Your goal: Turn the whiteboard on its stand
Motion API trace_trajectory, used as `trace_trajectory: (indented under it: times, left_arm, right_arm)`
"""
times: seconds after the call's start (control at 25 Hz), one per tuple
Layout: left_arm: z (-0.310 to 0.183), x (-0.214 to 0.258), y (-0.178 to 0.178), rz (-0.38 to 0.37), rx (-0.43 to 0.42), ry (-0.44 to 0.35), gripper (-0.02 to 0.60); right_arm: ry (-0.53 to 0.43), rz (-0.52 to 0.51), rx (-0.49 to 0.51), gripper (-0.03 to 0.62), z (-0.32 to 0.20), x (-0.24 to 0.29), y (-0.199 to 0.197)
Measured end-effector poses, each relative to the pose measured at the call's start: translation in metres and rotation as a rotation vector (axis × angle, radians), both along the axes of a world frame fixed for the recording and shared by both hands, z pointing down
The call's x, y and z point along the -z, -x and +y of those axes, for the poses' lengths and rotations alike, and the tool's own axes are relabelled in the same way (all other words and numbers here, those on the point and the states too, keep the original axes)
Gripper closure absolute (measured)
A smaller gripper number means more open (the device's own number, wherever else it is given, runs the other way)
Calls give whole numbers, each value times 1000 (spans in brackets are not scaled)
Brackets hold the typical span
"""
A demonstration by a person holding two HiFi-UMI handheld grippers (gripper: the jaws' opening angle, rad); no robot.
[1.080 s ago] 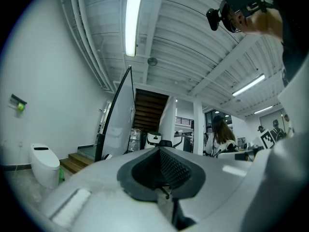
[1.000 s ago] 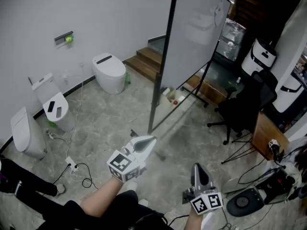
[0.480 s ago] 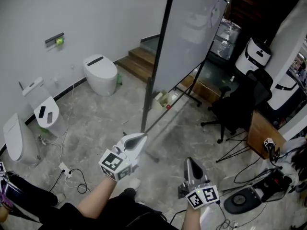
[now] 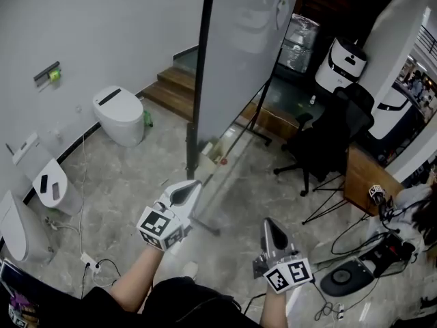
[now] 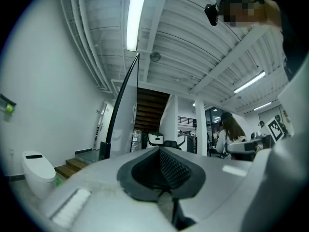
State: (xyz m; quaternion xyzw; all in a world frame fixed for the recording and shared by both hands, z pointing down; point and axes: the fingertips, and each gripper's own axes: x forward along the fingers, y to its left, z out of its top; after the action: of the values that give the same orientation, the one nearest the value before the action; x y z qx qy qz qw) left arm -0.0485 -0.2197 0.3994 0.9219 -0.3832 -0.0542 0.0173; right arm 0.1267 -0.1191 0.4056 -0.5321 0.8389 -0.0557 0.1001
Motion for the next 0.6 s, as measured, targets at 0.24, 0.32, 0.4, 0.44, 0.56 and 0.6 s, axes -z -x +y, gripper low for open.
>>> trace_trajectory:
  times: [0.24,0.32,0.4,0.44,0.56,0.6]
  left_arm:
    - [-55,3,5,-3,4,-5,578]
    - [-74,1,10,1,16,-1,578]
    - [-93,-9,15,-8,29,3,583]
    - [-102,-15,17,-14,36,6,584]
    - [-125,-17,27,-18,75,16,584]
    - [-131,-15,30,-24,86,13,584]
  right_arm:
    - [24,31,-28,585,-58,-5,19]
    - [16,51,-17,585,-81,-2,31]
    - [1,62,-2,585,-101,2,43]
    - [-7,67,4,585,-111,5,48]
    - [-29,84,15,585,-137,11,63]
    - [-36,83,17,585,-144,14,66]
